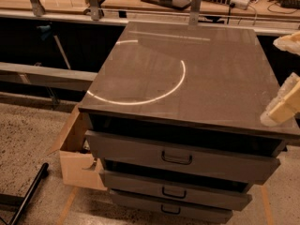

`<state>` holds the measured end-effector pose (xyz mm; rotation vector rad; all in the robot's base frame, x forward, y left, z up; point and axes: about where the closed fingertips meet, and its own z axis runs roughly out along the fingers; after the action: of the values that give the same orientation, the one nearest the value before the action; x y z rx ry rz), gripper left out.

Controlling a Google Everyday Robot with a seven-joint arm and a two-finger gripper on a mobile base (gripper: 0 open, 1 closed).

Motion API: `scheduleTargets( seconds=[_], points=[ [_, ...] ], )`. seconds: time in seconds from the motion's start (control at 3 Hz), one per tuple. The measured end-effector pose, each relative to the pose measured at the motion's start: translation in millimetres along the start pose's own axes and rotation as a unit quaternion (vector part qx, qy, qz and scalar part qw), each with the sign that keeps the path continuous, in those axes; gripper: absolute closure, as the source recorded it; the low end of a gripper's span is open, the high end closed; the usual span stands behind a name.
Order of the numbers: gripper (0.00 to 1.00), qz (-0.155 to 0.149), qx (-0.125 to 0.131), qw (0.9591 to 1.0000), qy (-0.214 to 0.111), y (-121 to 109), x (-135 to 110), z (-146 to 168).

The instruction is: Pick green can from white bowl and place on counter

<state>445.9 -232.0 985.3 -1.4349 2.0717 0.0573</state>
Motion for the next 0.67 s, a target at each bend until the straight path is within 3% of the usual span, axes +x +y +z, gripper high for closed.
scheduleTargets(
  seconds=[0.33, 0.67],
  points=[
    [0.0, 0.05, 0.009, 0.9955, -0.08, -6, 6, -6],
    [0.0, 0.088, 0.001, 0.9832, -0.16, -6, -5, -12]
  ],
)
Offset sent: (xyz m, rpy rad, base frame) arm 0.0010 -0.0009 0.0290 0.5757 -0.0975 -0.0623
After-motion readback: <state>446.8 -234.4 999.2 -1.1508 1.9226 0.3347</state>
